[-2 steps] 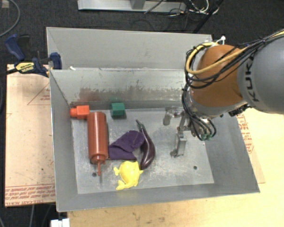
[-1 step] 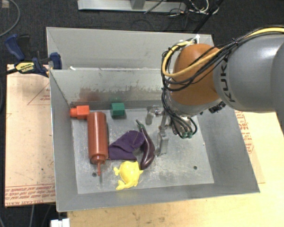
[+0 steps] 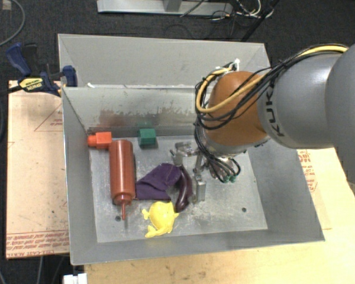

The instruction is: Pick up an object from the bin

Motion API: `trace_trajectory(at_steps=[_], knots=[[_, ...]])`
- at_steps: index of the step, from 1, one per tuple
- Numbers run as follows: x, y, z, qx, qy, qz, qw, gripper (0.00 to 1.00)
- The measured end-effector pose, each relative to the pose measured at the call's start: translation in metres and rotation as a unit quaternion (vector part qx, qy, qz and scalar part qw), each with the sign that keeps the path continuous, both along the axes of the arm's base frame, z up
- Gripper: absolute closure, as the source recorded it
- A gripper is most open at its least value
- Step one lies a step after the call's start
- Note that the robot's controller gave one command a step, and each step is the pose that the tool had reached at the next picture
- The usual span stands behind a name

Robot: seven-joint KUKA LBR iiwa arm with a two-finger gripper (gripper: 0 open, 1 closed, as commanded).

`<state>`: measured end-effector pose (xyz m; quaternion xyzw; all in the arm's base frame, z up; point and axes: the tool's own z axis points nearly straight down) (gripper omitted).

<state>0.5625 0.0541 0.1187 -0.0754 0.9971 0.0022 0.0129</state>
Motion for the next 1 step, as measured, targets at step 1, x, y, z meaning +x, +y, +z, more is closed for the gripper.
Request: trace_trajectory(at_steps=[1], knots=[[0.0220, 0.0255, -0.0480, -0.001, 0.0058, 0.034, 0.9994, 1.00]])
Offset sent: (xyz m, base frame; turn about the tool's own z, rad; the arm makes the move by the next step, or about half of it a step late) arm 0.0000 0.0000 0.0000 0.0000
